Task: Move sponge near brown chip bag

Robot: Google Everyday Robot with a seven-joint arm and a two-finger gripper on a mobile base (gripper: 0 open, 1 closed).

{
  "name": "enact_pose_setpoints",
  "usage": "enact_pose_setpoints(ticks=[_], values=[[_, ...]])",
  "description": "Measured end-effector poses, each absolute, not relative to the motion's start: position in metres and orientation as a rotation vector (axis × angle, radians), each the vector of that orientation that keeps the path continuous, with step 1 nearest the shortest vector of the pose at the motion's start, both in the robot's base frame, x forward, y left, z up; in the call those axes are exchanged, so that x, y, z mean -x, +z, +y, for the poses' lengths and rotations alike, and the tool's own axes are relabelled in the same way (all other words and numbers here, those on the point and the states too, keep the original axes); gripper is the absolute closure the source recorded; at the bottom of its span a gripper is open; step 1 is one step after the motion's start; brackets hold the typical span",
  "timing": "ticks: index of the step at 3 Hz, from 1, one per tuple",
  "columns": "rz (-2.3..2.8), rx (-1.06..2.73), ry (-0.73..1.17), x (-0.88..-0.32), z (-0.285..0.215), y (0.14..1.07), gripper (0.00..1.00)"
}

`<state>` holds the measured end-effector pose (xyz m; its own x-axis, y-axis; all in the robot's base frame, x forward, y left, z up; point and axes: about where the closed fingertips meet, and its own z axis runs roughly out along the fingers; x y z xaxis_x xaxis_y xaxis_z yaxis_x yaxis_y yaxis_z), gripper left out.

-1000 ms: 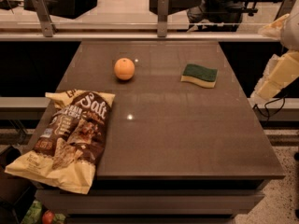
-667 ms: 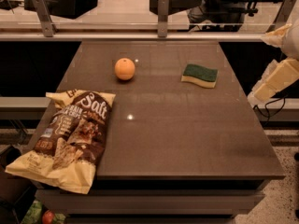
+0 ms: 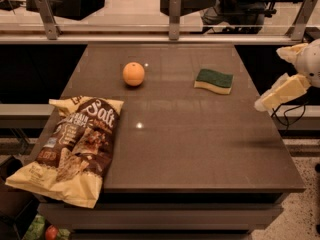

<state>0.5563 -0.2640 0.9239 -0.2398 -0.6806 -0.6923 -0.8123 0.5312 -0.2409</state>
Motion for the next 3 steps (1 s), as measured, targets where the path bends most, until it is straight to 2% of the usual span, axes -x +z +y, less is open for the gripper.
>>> enact_pose_setpoints(ticks=[3], values=[[1.922,1.135,0.388,-0.622,-0.26,0.88,0.0]])
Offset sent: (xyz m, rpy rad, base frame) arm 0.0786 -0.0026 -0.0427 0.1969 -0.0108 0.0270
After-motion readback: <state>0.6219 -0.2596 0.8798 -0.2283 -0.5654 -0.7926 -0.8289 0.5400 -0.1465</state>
